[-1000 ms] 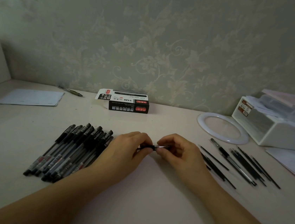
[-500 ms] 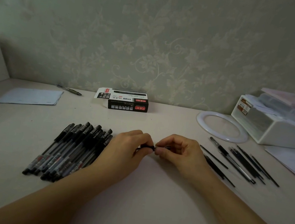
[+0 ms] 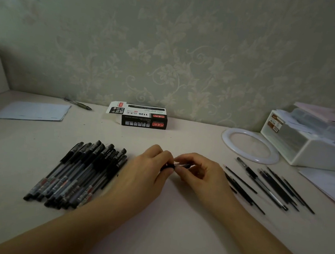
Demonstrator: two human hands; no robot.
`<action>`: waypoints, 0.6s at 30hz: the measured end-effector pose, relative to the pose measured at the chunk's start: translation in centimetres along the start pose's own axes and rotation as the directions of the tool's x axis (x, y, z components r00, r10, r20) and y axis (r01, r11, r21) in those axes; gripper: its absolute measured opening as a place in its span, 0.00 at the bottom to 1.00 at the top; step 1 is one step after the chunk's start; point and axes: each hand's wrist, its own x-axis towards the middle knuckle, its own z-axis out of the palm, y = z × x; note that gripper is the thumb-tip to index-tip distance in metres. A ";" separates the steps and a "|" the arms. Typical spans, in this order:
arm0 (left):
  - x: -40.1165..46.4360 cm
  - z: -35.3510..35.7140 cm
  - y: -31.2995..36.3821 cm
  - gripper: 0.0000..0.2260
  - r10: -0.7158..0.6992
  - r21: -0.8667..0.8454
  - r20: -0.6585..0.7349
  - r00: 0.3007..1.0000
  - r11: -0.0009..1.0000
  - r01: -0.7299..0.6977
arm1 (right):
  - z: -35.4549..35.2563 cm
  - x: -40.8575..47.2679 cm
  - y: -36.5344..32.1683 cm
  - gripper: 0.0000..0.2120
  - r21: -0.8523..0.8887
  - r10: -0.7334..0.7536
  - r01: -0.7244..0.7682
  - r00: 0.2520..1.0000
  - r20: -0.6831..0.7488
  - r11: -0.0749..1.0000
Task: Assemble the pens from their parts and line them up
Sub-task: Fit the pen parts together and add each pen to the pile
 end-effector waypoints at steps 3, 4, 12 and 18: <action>-0.1 -0.1 -0.2 0.05 -0.044 0.145 -0.024 0.999 0.988 0.047 | 0.2 0.0 0.1 0.10 -0.125 -0.034 0.022 0.995 -0.099 0.992; -0.1 -0.1 -0.3 0.06 -0.058 0.213 -0.032 0.998 0.975 0.064 | 0.1 0.0 0.1 0.10 -0.186 -0.058 0.031 0.988 -0.140 0.982; -0.2 -0.9 -1.4 0.11 -0.279 0.412 -0.054 0.959 0.868 0.276 | -3.7 1.0 1.1 0.06 -0.339 0.000 -0.189 0.873 -0.487 0.921; -0.2 -0.9 -1.5 0.12 -0.260 0.442 -0.024 0.965 0.863 0.243 | -6.8 0.7 2.2 0.10 -0.461 0.110 -0.386 0.848 -0.519 0.799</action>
